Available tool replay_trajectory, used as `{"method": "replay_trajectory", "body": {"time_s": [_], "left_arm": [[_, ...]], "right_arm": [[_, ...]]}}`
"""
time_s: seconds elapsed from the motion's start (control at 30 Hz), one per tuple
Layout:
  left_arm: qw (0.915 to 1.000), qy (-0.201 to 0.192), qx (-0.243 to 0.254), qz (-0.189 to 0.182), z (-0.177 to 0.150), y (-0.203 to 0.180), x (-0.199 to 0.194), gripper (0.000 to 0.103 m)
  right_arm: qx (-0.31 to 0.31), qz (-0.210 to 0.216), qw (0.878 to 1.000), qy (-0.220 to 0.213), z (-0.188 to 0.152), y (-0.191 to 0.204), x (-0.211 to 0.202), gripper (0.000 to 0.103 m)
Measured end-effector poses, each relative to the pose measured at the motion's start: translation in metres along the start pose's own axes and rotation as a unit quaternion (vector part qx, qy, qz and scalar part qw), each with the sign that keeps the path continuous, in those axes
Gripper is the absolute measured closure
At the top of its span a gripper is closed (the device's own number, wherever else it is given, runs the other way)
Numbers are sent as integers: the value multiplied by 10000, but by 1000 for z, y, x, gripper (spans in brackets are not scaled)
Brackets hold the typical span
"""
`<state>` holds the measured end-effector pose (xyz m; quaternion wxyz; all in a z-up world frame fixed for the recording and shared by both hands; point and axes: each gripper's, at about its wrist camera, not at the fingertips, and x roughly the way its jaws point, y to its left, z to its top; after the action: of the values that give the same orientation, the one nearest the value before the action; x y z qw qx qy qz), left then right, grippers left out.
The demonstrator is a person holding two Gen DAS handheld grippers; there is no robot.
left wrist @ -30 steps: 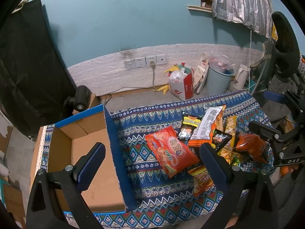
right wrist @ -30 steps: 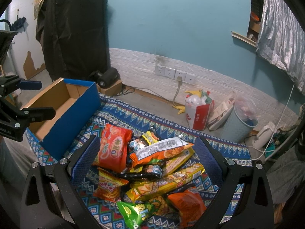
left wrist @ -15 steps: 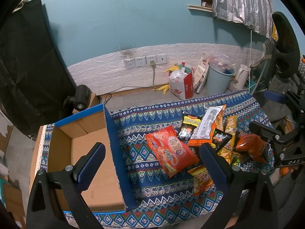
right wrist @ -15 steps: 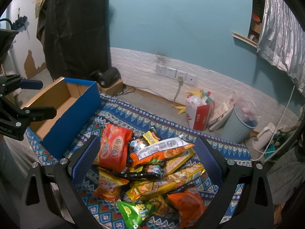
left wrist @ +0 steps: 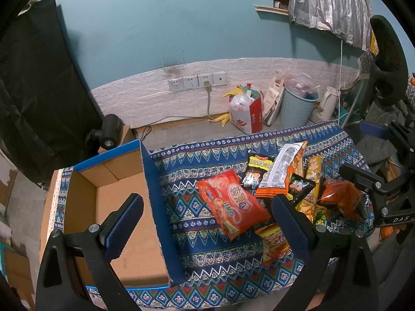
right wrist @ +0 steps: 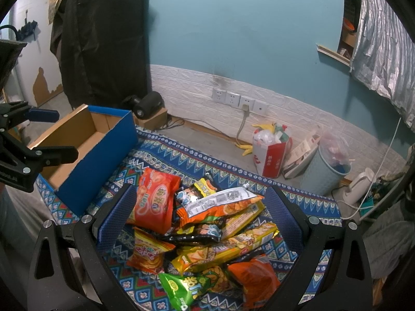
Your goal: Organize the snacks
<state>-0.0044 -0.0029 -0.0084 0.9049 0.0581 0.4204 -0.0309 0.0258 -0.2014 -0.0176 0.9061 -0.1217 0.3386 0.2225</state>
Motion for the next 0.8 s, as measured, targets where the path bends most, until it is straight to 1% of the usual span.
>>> {"method": "replay_trajectory", "body": {"time_s": [0.8], "left_arm": [[10000, 23, -28, 3, 2, 1, 1, 2]], "right_arm": [[-17, -21, 10000, 10, 1, -2, -1, 5]]}}
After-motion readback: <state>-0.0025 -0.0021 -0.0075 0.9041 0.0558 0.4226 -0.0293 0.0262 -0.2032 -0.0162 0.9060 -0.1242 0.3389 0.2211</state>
